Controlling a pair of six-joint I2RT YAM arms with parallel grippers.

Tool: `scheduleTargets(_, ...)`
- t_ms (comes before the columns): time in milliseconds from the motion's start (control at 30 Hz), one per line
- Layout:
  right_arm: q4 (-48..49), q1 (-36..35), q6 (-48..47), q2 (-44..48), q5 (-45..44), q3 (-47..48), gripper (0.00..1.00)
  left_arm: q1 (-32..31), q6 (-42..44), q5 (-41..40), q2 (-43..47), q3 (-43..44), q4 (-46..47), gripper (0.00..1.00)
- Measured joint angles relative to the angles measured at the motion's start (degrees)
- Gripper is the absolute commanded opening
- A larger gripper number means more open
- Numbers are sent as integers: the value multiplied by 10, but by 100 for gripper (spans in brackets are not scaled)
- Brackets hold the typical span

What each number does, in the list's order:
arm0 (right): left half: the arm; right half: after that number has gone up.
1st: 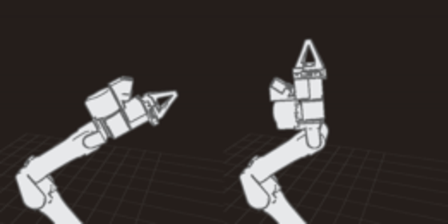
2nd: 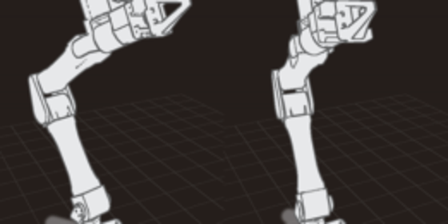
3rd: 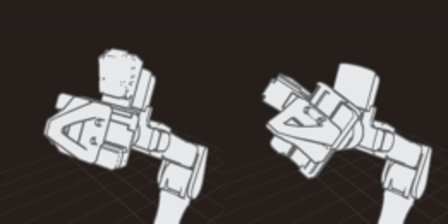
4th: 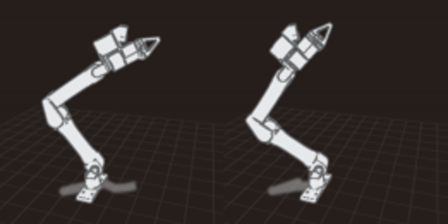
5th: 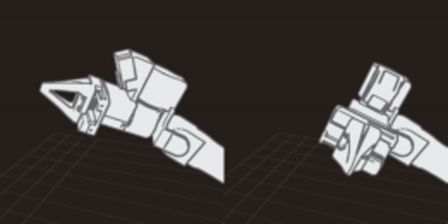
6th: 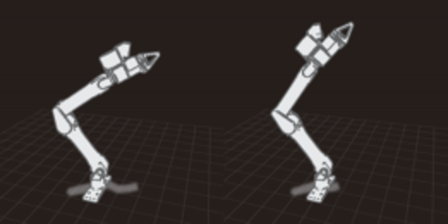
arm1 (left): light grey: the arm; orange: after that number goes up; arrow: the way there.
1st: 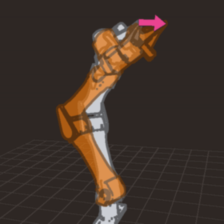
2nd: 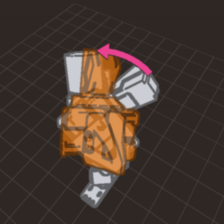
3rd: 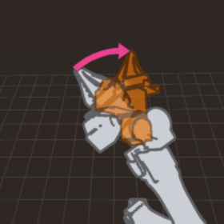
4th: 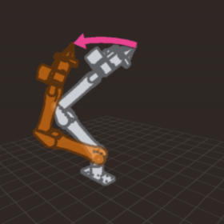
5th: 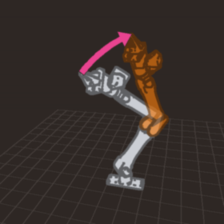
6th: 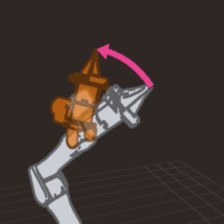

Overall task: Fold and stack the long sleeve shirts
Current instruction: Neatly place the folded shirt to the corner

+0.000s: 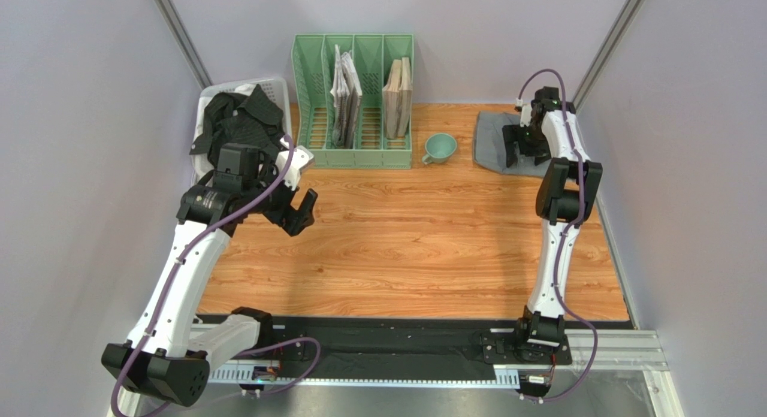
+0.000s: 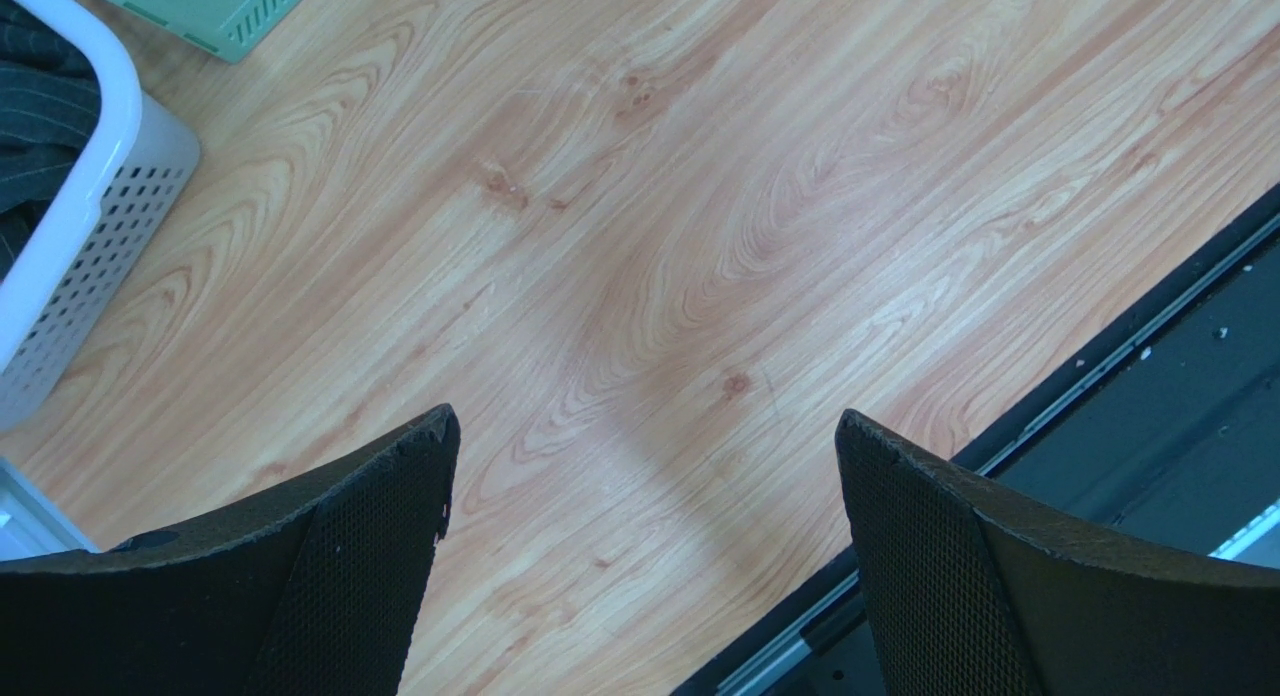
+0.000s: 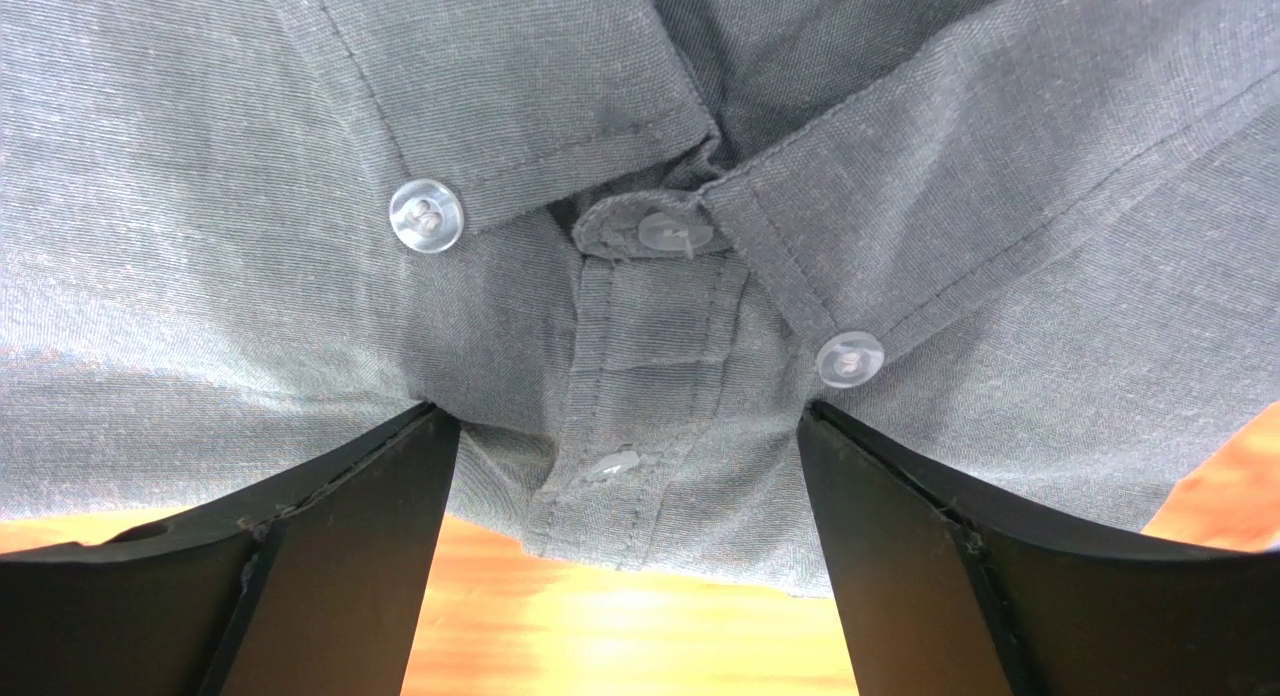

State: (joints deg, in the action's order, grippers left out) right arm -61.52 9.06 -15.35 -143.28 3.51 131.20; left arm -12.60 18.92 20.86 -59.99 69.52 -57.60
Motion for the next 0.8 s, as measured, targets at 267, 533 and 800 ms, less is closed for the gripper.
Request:
scheduleTargets(267, 35, 1, -40, -30, -2, 51, 95, 3, 14, -8, 3, -25, -5, 99)
scheduleTargets(533, 50, -7, -50, 1, 17, 42, 100, 4, -1, 10, -15, -9, -11, 99)
scheduleTargets(800, 57, -20, -44, 264, 68, -26, 100, 6, -81, 46, -167, 152, -8, 99)
